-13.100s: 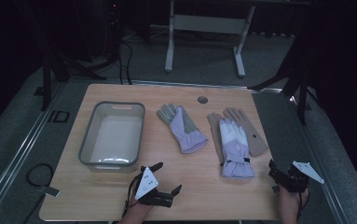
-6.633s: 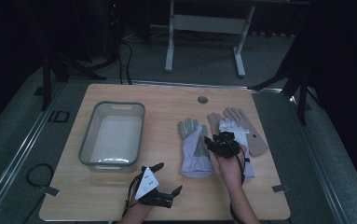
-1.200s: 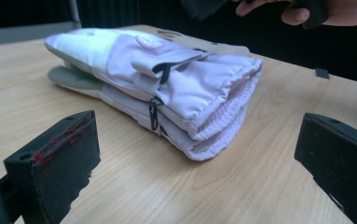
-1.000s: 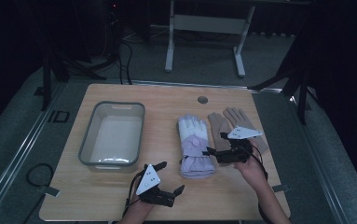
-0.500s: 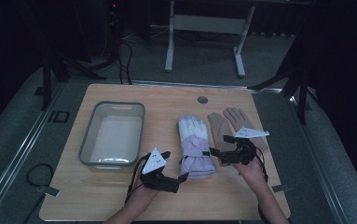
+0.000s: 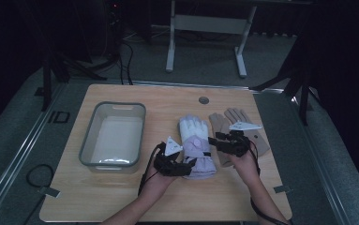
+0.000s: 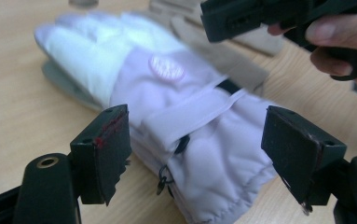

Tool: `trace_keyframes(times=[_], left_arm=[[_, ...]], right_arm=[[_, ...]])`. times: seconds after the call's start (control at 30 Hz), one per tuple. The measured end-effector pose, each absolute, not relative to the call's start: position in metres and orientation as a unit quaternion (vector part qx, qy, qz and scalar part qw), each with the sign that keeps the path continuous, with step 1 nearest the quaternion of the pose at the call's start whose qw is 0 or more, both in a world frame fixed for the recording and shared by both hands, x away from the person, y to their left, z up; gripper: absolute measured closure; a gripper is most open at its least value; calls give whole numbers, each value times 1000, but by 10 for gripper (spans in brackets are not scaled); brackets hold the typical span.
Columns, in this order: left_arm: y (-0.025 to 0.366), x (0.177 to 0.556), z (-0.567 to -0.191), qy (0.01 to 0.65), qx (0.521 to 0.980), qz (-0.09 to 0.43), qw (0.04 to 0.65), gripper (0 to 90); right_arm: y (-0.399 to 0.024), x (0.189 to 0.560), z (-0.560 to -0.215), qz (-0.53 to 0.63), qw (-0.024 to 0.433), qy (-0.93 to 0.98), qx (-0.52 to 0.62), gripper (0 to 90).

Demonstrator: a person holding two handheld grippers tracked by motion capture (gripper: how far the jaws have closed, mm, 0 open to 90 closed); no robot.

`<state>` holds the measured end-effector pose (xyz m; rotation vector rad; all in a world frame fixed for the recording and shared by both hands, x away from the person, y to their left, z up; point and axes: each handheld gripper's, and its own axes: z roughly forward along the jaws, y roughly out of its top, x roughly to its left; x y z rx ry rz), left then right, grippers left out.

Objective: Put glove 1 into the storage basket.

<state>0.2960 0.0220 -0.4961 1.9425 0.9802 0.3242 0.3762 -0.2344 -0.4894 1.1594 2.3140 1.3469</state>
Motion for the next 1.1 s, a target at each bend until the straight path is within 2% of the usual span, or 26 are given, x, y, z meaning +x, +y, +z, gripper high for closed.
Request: trace_keyframes(times=[0.13, 0.33, 0.53, 0.6, 0.63, 0.67, 0.77, 0.9, 1.03, 1.07, 1.1], left_arm=[[15, 301, -514, 422, 792, 116, 425, 239], [12, 303, -533, 427, 803, 105, 403, 252], [15, 306, -542, 436, 803, 84, 398, 253], [16, 307, -543, 439, 801, 76, 400, 252], [16, 307, -543, 439, 801, 76, 400, 252], [20, 309, -548, 446, 796, 61, 405, 252], [22, 311, -552, 449, 793, 48, 408, 251], [24, 314, -554, 453, 793, 34, 406, 250], [23, 316, -553, 446, 802, 28, 396, 262], [23, 317, -552, 442, 805, 18, 396, 283], [23, 318, -552, 440, 805, 6, 399, 342]], right_arm=[[-225, 381, -501, 450, 99, 790, 406, 506], [-217, 384, -524, 401, 90, 804, 430, 399], [-219, 392, -539, 372, 43, 811, 450, 375], [-220, 396, -541, 372, 11, 810, 454, 430], [-220, 396, -541, 372, 11, 810, 454, 430], [-222, 398, -545, 385, -21, 808, 446, 543], [-223, 399, -547, 392, -40, 808, 438, 639], [-215, 394, -539, 368, -3, 829, 422, 761], [-203, 385, -534, 350, 46, 841, 411, 794], [-202, 385, -534, 350, 50, 839, 414, 797], [-201, 384, -534, 350, 53, 839, 414, 800]])
